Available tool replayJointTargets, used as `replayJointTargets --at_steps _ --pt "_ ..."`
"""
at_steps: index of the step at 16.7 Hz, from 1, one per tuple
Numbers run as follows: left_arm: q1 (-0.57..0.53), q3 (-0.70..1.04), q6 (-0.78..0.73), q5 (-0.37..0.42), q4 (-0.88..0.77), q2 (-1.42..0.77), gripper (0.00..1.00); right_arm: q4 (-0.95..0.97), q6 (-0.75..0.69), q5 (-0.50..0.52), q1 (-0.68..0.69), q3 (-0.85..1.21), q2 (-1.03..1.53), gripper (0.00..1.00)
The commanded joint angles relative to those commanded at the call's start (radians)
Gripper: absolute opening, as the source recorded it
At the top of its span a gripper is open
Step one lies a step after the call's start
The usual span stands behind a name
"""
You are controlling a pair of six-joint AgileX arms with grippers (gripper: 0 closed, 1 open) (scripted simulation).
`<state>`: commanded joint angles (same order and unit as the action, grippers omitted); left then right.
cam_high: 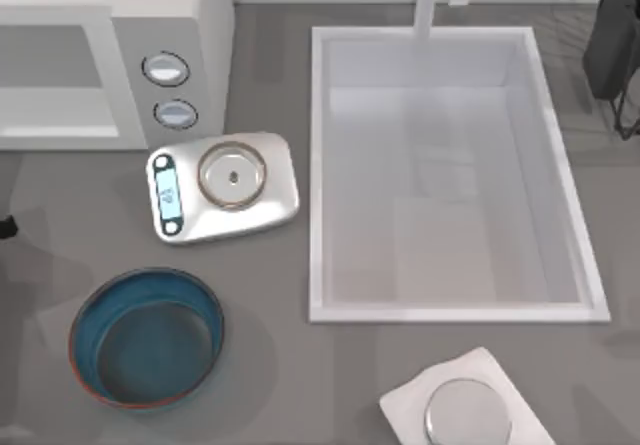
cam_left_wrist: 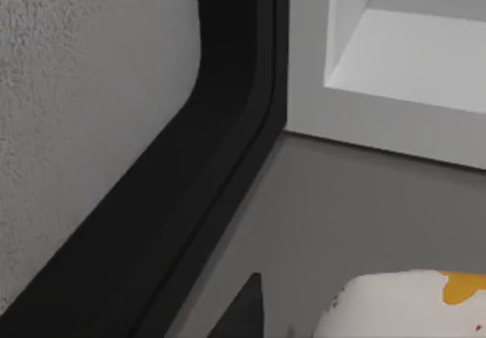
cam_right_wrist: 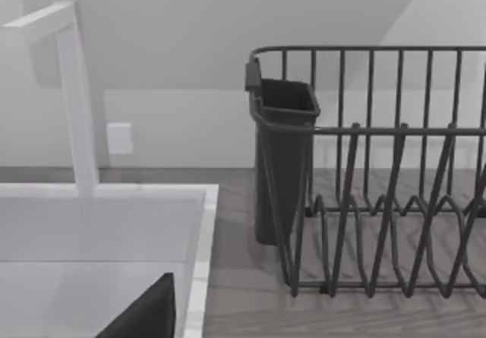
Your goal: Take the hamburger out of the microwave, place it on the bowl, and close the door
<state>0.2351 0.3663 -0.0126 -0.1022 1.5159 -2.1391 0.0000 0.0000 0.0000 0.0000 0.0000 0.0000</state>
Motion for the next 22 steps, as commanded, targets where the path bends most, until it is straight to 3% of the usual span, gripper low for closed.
replayJointTargets --at_steps 11,18,22 --pt "0.002 0.031 -0.001 -0.007 -0.595 0.561 0.0 0.0 0.0 0.0 0.0 0.0 0.0 1.0" --pt "0.0 0.03 -0.002 -0.008 -0.621 0.585 0.0 0.0 0.0 0.0 0.0 0.0 0.0 1.0" --pt "-0.106 0.007 0.038 -0.11 -0.623 0.557 0.0 0.0 0.0 0.0 0.0 0.0 0.0 1.0"
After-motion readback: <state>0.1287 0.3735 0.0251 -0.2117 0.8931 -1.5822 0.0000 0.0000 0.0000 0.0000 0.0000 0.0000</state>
